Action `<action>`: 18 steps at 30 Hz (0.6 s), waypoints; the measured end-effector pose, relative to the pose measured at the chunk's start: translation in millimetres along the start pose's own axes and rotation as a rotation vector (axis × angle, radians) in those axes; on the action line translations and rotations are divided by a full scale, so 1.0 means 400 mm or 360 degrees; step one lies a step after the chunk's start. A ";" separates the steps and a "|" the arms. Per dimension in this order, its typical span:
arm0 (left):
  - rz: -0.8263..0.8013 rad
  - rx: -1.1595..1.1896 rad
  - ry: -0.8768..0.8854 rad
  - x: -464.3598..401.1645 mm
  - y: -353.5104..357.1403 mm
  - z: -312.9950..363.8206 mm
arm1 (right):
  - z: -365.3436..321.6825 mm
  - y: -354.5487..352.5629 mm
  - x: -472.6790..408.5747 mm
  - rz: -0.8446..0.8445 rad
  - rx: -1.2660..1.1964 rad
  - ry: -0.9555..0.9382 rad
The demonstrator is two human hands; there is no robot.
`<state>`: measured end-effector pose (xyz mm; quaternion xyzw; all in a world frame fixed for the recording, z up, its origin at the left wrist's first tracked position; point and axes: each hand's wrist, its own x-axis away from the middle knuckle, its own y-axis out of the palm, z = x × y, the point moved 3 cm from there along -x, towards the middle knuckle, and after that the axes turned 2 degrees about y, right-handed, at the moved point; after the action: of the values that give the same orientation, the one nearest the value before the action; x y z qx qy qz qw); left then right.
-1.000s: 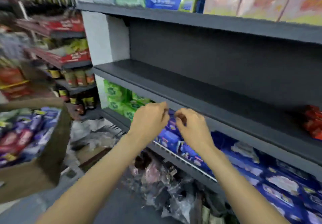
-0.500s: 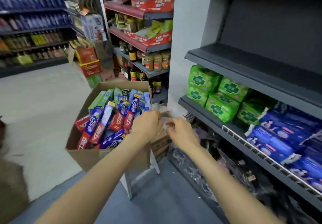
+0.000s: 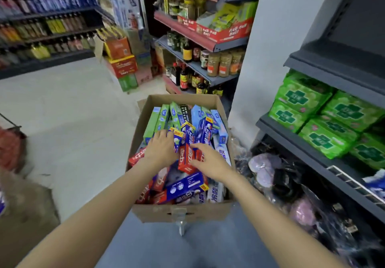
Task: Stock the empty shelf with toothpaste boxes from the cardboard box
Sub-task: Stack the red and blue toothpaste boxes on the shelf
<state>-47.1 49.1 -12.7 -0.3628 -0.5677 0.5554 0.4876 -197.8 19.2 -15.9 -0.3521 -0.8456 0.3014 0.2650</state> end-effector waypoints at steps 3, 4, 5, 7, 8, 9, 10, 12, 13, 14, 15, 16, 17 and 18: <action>-0.0323 0.0157 0.0169 -0.035 0.011 -0.084 | -0.041 0.061 -0.046 -0.0054 -0.0048 0.0087; -0.0394 0.0240 0.0246 -0.044 0.011 -0.106 | -0.051 0.082 -0.062 -0.0046 -0.0043 0.0144; -0.0439 0.0310 0.0333 -0.052 0.009 -0.127 | -0.058 0.102 -0.079 -0.0019 -0.0020 0.0193; -0.0460 0.0393 0.0500 -0.069 -0.002 -0.162 | -0.067 0.134 -0.109 0.0086 0.0099 0.0287; -0.0466 0.0434 0.0567 -0.076 -0.009 -0.177 | -0.077 0.145 -0.117 0.0144 0.0138 0.0339; -0.0481 0.0492 0.0616 -0.083 -0.011 -0.191 | -0.080 0.154 -0.126 0.0200 0.0135 0.0385; -0.0491 0.0553 0.0661 -0.086 -0.013 -0.201 | -0.082 0.161 -0.132 0.0253 0.0101 0.0413; -0.0500 0.0644 0.0740 -0.090 -0.014 -0.216 | -0.082 0.173 -0.137 0.0351 -0.0019 0.0478; -0.0509 0.0682 0.0774 -0.091 -0.015 -0.219 | -0.082 0.177 -0.138 0.0389 -0.0087 0.0510; -0.0524 0.0727 0.0800 -0.091 -0.015 -0.223 | -0.084 0.181 -0.139 0.0409 -0.0135 0.0540; -0.0546 0.0777 0.0813 -0.092 -0.014 -0.229 | -0.086 0.185 -0.139 0.0394 -0.0156 0.0581; -0.0567 0.0825 0.0820 -0.092 -0.013 -0.235 | -0.089 0.188 -0.138 0.0367 -0.0136 0.0605; -0.0583 0.0870 0.0816 -0.094 -0.013 -0.241 | -0.089 0.191 -0.137 0.0347 -0.0091 0.0616; -0.0593 0.0918 0.0807 -0.095 -0.014 -0.246 | -0.092 0.189 -0.131 0.0354 -0.0017 0.0591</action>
<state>57.7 39.4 -22.2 -0.2277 -0.3071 0.4871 0.7852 -108.4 34.4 -56.0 -0.4942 -0.7397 0.2543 0.3795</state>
